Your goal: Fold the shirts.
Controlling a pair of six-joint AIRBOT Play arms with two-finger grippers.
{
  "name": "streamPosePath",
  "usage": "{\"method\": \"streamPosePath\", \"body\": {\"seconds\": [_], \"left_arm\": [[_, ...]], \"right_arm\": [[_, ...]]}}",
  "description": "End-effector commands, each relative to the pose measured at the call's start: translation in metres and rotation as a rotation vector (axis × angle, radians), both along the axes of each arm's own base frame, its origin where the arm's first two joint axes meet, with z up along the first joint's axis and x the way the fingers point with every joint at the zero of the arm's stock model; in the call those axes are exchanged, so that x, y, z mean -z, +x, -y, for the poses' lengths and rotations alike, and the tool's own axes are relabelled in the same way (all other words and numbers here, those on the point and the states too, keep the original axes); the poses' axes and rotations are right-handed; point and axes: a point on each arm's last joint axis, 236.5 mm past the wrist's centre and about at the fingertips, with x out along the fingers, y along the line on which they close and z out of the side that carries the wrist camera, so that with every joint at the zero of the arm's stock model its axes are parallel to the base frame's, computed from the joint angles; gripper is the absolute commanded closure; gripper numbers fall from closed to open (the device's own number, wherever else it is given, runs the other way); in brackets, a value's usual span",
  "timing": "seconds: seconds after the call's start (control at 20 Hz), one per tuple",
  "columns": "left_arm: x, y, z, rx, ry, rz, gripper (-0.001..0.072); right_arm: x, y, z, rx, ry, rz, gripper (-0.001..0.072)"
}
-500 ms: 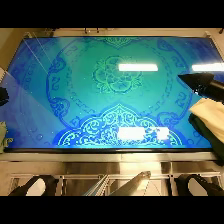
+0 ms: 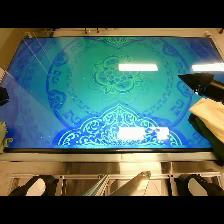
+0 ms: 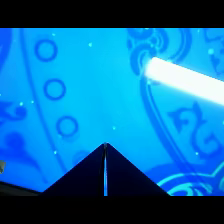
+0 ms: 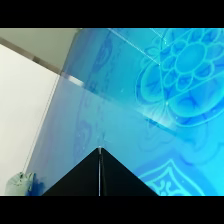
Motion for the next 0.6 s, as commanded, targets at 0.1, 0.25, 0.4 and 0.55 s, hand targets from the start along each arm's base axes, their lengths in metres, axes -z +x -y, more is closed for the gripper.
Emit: {"method": "streamPosePath", "body": {"seconds": [0.1, 0.25, 0.4, 0.55], "left_arm": [[-0.004, 0.006, -0.003, -0.005, 0.012, 0.031, 0.0683], [-0.01, 0.016, -0.008, -0.017, 0.028, 0.08, 0.0683], [-0.014, 0.022, -0.012, -0.046, 0.032, 0.112, 0.0684], [-0.017, 0.026, -0.016, -0.047, 0.051, 0.132, 0.0683]], "right_arm": [[0.0, 0.0, 0.0, -0.001, 0.0, 0.0, 0.069], [0.0, 0.0, 0.0, -0.001, 0.001, -0.001, 0.069], [-0.004, 0.006, 0.005, 0.037, 0.016, 0.01, 0.069], [-0.012, 0.011, 0.008, 0.061, 0.051, 0.025, 0.069]]}}
